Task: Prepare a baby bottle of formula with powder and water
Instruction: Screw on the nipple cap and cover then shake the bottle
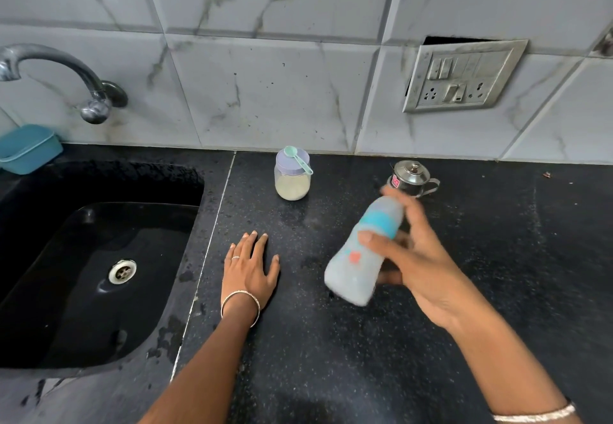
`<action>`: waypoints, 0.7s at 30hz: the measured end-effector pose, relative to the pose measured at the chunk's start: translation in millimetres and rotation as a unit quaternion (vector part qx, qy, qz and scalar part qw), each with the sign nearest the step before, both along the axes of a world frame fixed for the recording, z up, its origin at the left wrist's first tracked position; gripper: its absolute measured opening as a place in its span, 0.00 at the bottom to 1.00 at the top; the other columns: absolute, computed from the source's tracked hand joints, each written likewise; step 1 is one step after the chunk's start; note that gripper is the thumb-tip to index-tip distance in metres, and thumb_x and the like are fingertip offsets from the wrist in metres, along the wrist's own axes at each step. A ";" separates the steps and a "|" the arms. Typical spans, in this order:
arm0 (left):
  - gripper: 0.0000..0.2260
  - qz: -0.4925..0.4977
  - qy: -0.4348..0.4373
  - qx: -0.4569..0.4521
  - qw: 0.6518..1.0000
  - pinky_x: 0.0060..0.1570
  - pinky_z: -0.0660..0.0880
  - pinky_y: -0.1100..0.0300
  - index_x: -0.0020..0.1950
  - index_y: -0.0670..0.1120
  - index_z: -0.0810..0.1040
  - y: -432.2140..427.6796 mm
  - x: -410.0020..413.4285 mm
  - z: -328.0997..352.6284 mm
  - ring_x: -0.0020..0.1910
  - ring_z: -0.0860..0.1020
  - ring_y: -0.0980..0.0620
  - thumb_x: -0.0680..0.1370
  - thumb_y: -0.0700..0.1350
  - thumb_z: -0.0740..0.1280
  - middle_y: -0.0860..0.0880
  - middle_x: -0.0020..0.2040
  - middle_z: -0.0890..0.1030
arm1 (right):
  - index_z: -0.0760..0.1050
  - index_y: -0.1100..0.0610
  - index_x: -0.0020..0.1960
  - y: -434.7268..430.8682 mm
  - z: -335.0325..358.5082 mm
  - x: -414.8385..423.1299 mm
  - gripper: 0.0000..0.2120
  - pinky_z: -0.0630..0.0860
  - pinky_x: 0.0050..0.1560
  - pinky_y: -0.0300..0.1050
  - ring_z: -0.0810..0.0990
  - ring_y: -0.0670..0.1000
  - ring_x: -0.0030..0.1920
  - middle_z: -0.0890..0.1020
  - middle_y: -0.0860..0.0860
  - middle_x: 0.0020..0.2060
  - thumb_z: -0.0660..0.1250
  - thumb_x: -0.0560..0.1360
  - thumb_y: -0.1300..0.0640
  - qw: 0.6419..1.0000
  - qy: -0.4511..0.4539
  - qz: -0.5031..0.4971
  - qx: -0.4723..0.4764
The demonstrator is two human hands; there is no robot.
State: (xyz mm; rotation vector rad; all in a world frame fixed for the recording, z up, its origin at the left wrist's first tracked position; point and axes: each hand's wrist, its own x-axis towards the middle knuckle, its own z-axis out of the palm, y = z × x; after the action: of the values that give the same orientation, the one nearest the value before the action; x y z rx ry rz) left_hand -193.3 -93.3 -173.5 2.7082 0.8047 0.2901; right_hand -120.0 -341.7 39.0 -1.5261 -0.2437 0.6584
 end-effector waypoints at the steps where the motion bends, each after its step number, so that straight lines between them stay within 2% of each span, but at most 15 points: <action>1: 0.25 0.000 0.000 -0.001 1.000 0.79 0.54 0.48 0.77 0.49 0.67 -0.1 0.0 0.6 0.79 0.61 0.47 0.82 0.58 0.59 0.47 0.78 0.67 | 0.70 0.33 0.70 -2.0 1.3 -1.2 0.39 0.83 0.38 0.49 0.88 0.53 0.49 0.82 0.61 0.58 0.80 0.63 0.52 0.999 0.004 0.038 -0.022; 3: 0.25 -0.001 -0.003 -0.002 1.000 0.79 0.54 0.49 0.77 0.49 0.67 -0.5 0.1 0.7 0.79 0.61 0.47 0.82 0.58 0.59 0.47 0.78 0.67 | 0.70 0.34 0.71 -3.1 1.4 1.8 0.41 0.83 0.35 0.48 0.88 0.54 0.49 0.84 0.60 0.56 0.80 0.62 0.51 1.000 0.003 0.003 -0.022; 5: 0.25 -0.001 -0.002 0.001 1.000 0.79 0.54 0.48 0.77 0.49 0.67 0.0 -0.3 0.0 0.79 0.61 0.47 0.82 0.58 0.58 0.47 0.78 0.67 | 0.67 0.36 0.72 -2.0 -1.6 7.3 0.39 0.83 0.37 0.45 0.86 0.51 0.51 0.81 0.55 0.59 0.79 0.66 0.53 0.995 0.014 -0.086 0.039; 6: 0.25 -0.001 0.000 -0.001 1.000 0.79 0.54 0.48 0.77 0.49 0.66 0.0 -0.1 -0.2 0.79 0.61 0.47 0.82 0.58 0.58 0.47 0.78 0.67 | 0.66 0.36 0.72 -1.6 -2.3 7.7 0.37 0.83 0.39 0.45 0.85 0.50 0.51 0.79 0.54 0.59 0.78 0.69 0.56 0.994 0.004 -0.097 0.045; 8: 0.25 -0.001 -0.004 -0.001 1.000 0.79 0.55 0.48 0.77 0.49 0.67 0.5 -0.5 -0.7 0.79 0.61 0.46 0.82 0.58 0.58 0.47 0.78 0.67 | 0.68 0.35 0.71 -2.6 -0.7 5.8 0.36 0.84 0.41 0.48 0.86 0.53 0.52 0.80 0.56 0.59 0.78 0.69 0.57 1.000 -0.014 -0.012 -0.021; 10: 0.26 -0.001 -0.006 0.001 1.000 0.79 0.54 0.48 0.77 0.49 0.67 0.7 -0.4 -1.0 0.79 0.61 0.47 0.82 0.59 0.57 0.47 0.78 0.67 | 0.71 0.34 0.69 -4.4 6.2 2.5 0.38 0.85 0.43 0.52 0.88 0.55 0.51 0.83 0.57 0.56 0.80 0.63 0.53 0.993 -0.004 0.087 -0.075; 11: 0.26 0.000 -0.005 0.003 1.000 0.79 0.54 0.48 0.77 0.49 0.67 0.7 -0.2 -1.0 0.79 0.61 0.47 0.82 0.60 0.56 0.47 0.78 0.67 | 0.72 0.34 0.69 -4.5 8.0 3.7 0.39 0.85 0.43 0.54 0.88 0.55 0.51 0.84 0.57 0.55 0.81 0.61 0.52 0.994 -0.010 0.083 -0.073; 14: 0.28 0.002 -0.007 0.005 1.000 0.79 0.55 0.49 0.76 0.49 0.68 0.4 0.1 -1.6 0.78 0.63 0.46 0.80 0.61 0.53 0.47 0.77 0.68 | 0.69 0.38 0.71 1.9 5.7 11.3 0.36 0.85 0.43 0.50 0.85 0.53 0.55 0.81 0.54 0.59 0.79 0.69 0.56 0.996 -0.026 -0.081 0.015; 16: 0.28 0.001 -0.010 0.005 1.000 0.79 0.55 0.49 0.76 0.49 0.68 0.3 0.2 -1.2 0.78 0.63 0.46 0.80 0.60 0.53 0.47 0.77 0.68 | 0.67 0.37 0.71 5.6 -1.1 10.8 0.34 0.85 0.48 0.54 0.83 0.54 0.58 0.79 0.54 0.60 0.77 0.72 0.58 0.991 -0.041 -0.122 0.032; 19: 0.29 0.002 -0.011 0.004 1.000 0.79 0.55 0.49 0.76 0.49 0.68 0.6 0.3 -0.6 0.78 0.63 0.46 0.79 0.61 0.51 0.47 0.77 0.68 | 0.71 0.34 0.68 5.4 -3.2 3.9 0.34 0.86 0.49 0.58 0.86 0.55 0.53 0.82 0.57 0.56 0.80 0.68 0.54 0.996 -0.043 0.017 -0.071; 21: 0.30 0.002 -0.013 0.003 1.000 0.79 0.55 0.49 0.76 0.49 0.68 0.1 0.3 -0.6 0.78 0.63 0.46 0.79 0.62 0.49 0.47 0.77 0.68 | 0.71 0.35 0.69 3.8 -1.0 8.3 0.34 0.85 0.45 0.53 0.87 0.52 0.50 0.83 0.57 0.56 0.79 0.68 0.53 0.995 -0.040 0.019 -0.084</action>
State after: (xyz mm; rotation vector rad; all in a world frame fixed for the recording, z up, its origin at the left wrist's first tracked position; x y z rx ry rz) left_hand -193.1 -93.2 -174.1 2.7035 0.8027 0.3284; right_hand -111.7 -338.0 38.0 -1.7152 -0.2830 0.6618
